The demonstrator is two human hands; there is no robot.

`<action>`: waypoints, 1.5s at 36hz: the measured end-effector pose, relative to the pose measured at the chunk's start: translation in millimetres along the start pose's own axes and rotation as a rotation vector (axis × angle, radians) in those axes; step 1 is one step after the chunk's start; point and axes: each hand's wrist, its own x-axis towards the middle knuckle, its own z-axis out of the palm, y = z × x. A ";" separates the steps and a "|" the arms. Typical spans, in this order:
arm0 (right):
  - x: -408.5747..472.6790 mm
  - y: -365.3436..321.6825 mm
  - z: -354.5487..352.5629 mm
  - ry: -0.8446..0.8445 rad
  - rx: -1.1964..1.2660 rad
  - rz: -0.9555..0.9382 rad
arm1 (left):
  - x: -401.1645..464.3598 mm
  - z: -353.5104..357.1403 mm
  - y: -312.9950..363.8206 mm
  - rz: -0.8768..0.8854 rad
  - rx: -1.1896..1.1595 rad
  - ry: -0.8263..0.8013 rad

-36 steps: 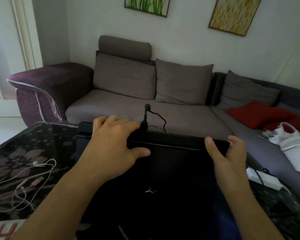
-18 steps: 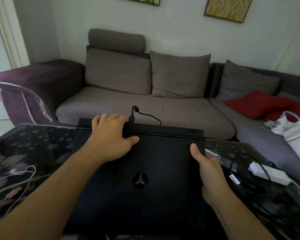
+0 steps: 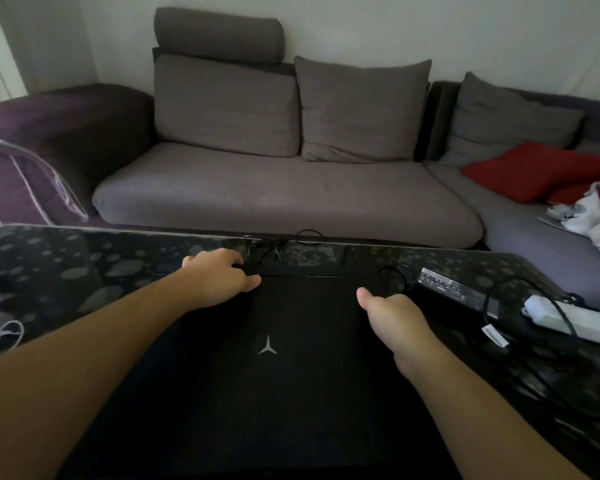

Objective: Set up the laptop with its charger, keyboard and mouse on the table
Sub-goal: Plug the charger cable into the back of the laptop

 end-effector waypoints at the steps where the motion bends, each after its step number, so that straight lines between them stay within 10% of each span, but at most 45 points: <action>1: 1.4 2.8 1.0 0.032 -0.095 -0.035 | 0.7 1.4 -2.0 0.002 0.003 -0.010; 35: 58.1 -5.0 25.5 0.054 -0.478 -0.499 | 21.1 28.9 -11.2 0.059 0.062 0.092; 54: -27.0 41.3 3.1 0.068 -0.287 -0.317 | -105.5 70.7 -9.9 0.244 0.096 0.073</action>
